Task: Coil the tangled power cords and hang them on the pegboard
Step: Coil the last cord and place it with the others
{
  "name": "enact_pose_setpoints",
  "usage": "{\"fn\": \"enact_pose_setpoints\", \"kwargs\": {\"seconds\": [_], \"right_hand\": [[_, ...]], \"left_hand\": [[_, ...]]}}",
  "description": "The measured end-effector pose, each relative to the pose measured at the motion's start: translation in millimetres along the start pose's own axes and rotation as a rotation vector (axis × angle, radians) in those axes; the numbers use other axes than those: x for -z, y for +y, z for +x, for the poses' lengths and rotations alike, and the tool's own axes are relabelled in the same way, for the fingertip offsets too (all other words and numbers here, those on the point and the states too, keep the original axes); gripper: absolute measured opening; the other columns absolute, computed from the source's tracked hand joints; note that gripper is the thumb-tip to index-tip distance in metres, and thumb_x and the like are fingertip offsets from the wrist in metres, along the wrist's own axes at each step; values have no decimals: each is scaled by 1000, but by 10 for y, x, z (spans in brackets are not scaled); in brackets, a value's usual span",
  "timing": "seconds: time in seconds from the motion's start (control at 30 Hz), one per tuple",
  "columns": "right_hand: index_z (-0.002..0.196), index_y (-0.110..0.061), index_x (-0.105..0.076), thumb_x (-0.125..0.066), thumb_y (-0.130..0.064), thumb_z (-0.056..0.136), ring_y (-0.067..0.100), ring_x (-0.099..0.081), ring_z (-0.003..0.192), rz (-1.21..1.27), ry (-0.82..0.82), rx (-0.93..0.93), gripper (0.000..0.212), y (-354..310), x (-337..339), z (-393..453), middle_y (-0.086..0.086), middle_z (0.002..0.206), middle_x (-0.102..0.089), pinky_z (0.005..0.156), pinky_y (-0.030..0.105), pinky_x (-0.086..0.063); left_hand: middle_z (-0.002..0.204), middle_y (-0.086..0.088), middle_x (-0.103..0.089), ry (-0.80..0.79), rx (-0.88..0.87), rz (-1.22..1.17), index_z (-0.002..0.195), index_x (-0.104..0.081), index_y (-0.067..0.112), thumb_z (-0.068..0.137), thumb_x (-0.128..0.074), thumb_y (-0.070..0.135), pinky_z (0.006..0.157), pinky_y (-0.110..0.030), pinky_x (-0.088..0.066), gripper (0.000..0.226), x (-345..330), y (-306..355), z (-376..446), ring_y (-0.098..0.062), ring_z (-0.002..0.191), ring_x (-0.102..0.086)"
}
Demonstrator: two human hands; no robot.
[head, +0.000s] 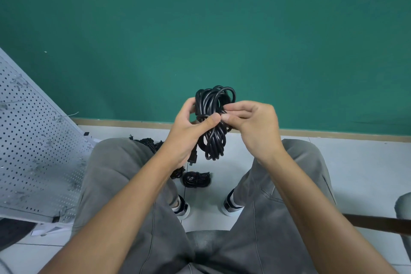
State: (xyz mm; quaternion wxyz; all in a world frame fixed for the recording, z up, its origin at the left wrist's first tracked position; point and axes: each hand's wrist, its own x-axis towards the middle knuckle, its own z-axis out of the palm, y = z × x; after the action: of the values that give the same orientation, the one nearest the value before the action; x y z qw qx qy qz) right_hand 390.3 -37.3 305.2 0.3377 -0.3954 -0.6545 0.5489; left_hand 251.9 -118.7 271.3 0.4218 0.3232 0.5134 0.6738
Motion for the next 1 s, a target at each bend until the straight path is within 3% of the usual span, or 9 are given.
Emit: {"fn": "enact_pose_setpoints", "kwargs": {"seconds": [0.2,0.27,0.33,0.4,0.53,0.63,0.73,0.83,1.0], "right_hand": [[95,-22,-78,-74,-23,94,1,-68,92,-32,224,207,4,-60,-98,-111,-9,94,-75,86,18,-51],[116,-24,-71,-64,-33,100,-1,-60,111,-42,233,209,19,-38,-139,-141,-9,118,-65,97,18,-47],[143,-30,-50,-60,-49,98,2,-53,126,48,91,54,50,-8,-184,-106,-9,140,-53,108,27,-44],[150,-34,-37,-65,-64,89,7,-57,128,277,-68,-113,73,24,-218,-16,-8,144,-56,112,39,-44],[137,-19,-46,-78,-46,86,22,-70,115,466,-171,-211,66,-18,-153,169,8,128,-70,104,50,-53],[138,-6,-46,-88,-31,79,30,-71,113,501,-206,-229,76,-23,-101,263,21,128,-67,100,49,-56],[137,-2,-51,-87,-26,80,29,-72,105,489,-213,-244,72,-14,-25,320,18,117,-71,93,45,-59],[134,-1,-56,-79,-18,87,26,-72,96,495,-202,-254,55,-4,42,330,16,111,-73,80,38,-60],[127,0,-60,-72,-18,93,26,-70,84,497,-164,-288,41,40,58,295,13,98,-71,63,33,-57]], "left_hand": [[113,-2,-70,58,-3,-72,122,-63,10,79,-87,27,86,-33,-58,52,-56,132,43,-21,101,-74],[106,4,-74,79,-25,-24,122,-64,10,77,-84,28,87,-33,-58,53,-61,164,51,-20,100,-75],[103,6,-75,93,-31,58,119,-65,13,81,-86,26,93,-36,-58,46,-87,150,90,-19,101,-74],[116,-2,-72,79,-49,182,116,-67,23,78,-90,38,99,-40,-56,48,-157,119,110,-19,109,-71],[136,-2,-47,-6,-35,370,113,-57,49,86,-79,47,97,-12,-47,35,-253,125,103,13,110,-57],[148,2,-52,-93,5,208,128,-59,48,95,-56,66,117,-30,-39,37,-257,137,90,5,132,-51],[141,2,-64,-66,-37,127,140,-57,19,109,-43,41,118,-38,-39,40,-226,111,104,-10,136,-55],[113,14,-75,44,-80,213,118,-67,26,106,-53,6,107,-30,-50,28,-201,144,158,-4,114,-67],[97,23,-72,101,-200,523,105,-71,29,99,-61,0,92,-15,-50,32,-183,187,215,7,96,-65]]}}
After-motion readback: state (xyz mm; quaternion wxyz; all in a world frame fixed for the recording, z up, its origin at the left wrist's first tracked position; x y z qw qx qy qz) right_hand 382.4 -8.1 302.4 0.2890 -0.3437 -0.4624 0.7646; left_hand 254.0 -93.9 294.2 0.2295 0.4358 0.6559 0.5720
